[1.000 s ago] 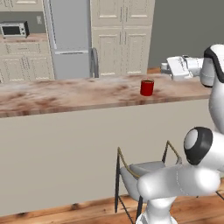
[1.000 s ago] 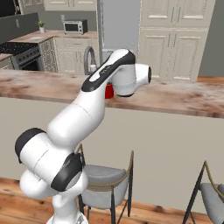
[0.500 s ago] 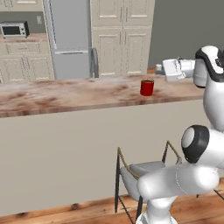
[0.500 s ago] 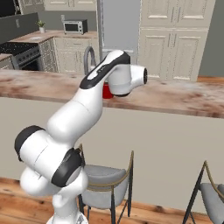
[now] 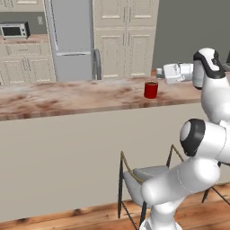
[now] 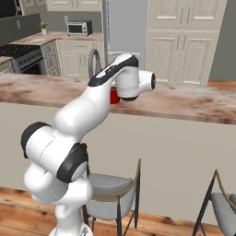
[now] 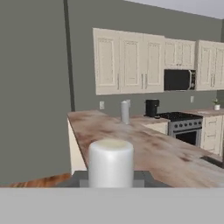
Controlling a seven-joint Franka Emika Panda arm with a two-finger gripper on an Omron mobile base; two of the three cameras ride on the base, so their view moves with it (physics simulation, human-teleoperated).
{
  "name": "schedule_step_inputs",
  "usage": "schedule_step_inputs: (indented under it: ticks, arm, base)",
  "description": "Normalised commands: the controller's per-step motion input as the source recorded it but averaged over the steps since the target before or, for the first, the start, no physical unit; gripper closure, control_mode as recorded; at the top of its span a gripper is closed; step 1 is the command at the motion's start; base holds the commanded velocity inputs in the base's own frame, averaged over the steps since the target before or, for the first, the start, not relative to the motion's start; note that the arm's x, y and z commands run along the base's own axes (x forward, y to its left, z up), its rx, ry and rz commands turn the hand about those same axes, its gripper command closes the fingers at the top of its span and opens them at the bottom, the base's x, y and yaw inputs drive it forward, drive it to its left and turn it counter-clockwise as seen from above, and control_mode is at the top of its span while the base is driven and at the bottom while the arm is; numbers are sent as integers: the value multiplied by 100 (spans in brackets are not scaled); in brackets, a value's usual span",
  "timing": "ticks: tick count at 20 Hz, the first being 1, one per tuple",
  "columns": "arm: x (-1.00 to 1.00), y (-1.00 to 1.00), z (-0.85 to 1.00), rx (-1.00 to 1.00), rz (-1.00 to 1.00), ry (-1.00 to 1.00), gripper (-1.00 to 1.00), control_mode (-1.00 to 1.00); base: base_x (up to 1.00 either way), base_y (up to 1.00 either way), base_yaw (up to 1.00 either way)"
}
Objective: Pick up the marshmallow and place it in the cup of hot chocolate on the dining counter.
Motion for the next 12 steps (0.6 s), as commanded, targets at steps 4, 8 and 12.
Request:
schedule_step_inputs:
  ticks: [4,8,12]
  arm:
    - [6,-22,-6,0,0,5,100,-100]
    - [1,-12,-5,0,0,3,100,-100]
    - [0,0,-2,0,0,0,100,-100]
  base:
    - [0,0,0]
    - [0,0,0]
    - [0,0,0]
